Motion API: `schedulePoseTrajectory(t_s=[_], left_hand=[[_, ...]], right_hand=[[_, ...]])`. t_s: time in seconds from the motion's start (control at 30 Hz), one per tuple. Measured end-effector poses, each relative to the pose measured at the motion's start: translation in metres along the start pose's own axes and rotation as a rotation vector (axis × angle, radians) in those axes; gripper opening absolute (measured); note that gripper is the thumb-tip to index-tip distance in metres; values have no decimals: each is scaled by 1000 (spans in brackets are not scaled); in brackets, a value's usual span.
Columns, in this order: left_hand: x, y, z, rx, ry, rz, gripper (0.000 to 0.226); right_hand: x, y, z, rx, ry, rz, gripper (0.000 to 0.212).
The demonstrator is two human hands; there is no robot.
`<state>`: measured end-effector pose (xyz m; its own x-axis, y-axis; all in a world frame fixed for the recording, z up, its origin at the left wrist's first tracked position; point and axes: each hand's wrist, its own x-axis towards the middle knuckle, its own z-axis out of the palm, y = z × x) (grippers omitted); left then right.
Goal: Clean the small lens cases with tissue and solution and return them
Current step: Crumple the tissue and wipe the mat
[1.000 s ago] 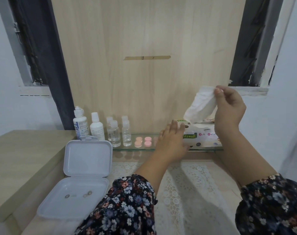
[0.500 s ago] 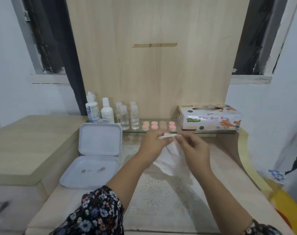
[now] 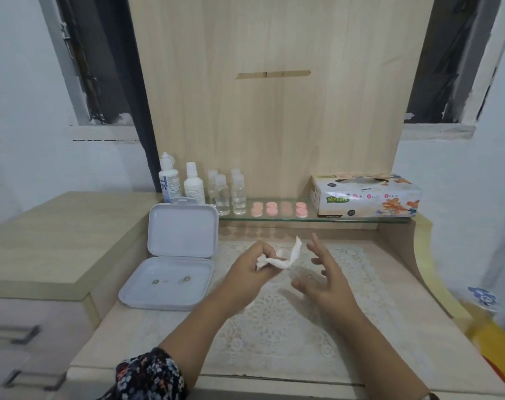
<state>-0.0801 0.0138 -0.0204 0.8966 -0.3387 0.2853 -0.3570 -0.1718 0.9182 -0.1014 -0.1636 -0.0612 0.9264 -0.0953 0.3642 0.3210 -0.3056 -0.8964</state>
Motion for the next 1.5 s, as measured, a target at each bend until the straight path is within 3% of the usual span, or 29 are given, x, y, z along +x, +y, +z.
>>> schedulePoseTrajectory(t_s=[0.1,0.17,0.2,0.3,0.37,0.53,0.63,0.73,0.87,0.97,1.1,1.2,1.3,1.37,1.43,1.5], left_hand=[[1,-3,1,5,-8,-57,10],[3,-1,2,-45,16,-88,11],[4,0,3,-46,27,-102,12],[7,1,7,1,28,-96,15],[8,0,9,40,69,-94,15],[11,-15,10,92,304,-139,6],[9,-18,8,163,350,-158,25],[6,-15,6,163,283,-162,49],[4,-13,-4,58,47,-142,72],[5,-18,-6,151,-20,-171,60],[9,-26,-6,294,154,-93,29],[9,-29,-13,434,197,0,32],[0,-26,-16,629,115,10,31],[-8,-22,-15,718,93,112,34],[-15,-19,-12,679,76,236,34],[-18,-16,-6,643,-78,252,32]], right_hand=[[2,4,-1,59,101,31,31],[1,0,-1,127,126,52,20],[0,-2,-1,202,119,81,21],[-2,-8,1,425,30,182,56],[-3,-8,1,469,-4,224,65],[-3,-12,-4,457,34,223,41],[-2,-3,-3,437,20,269,26],[1,1,1,484,27,319,14],[5,10,0,486,78,318,15],[7,15,-4,326,108,253,25],[4,9,-6,207,147,162,31],[3,11,-5,114,145,102,35],[1,10,-3,97,142,133,44],[0,8,-1,50,87,124,44],[-1,8,0,-81,5,68,47],[-1,10,-1,-144,-30,50,47]])
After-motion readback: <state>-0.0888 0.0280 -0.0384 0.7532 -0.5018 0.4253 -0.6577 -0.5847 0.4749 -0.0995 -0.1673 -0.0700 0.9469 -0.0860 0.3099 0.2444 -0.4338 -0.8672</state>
